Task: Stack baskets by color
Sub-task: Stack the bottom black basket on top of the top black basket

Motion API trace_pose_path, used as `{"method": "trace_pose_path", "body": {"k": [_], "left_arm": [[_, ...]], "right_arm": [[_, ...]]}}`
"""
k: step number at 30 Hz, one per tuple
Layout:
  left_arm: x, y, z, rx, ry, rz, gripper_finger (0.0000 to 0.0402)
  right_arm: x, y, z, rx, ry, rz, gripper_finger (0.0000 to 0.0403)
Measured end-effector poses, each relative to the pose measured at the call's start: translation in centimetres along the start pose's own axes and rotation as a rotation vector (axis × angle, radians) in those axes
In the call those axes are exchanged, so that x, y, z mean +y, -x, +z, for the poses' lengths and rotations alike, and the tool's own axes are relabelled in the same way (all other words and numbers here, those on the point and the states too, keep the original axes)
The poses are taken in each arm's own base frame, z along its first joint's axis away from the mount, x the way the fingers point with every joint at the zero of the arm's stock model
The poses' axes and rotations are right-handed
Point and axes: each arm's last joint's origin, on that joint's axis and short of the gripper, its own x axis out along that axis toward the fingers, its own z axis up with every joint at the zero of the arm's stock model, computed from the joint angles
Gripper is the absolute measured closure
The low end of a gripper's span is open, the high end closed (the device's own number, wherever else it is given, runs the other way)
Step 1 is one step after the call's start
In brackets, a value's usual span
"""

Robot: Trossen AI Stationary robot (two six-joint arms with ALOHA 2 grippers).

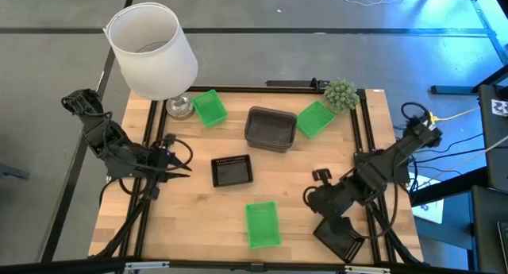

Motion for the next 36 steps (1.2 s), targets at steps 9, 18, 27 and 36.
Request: {"method": "trace_pose_path", "body": {"k": [9,18,27,36], "left_arm": [[0.2,0.0,0.0,-0.013,0.000,0.056,0.0335],[0.3,0.0,0.1,-0.031,0.046,0.118,0.0335],[0.4,0.0,0.1,-0.041,0.053,0.150,0.0335],[0.5,0.0,0.1,-0.052,0.077,0.179,0.0335]], "right_arm": [[-0.4,-4.8,-3.7,0.106,0.223,0.194,0.0309],[-1.0,-8.9,-5.7,0.099,0.351,0.224,0.0309],[-1.5,-11.7,-7.4,0.077,0.426,0.233,0.0309],[-1.9,-13.5,-9.0,0.078,0.430,0.292,0.0309]]}}
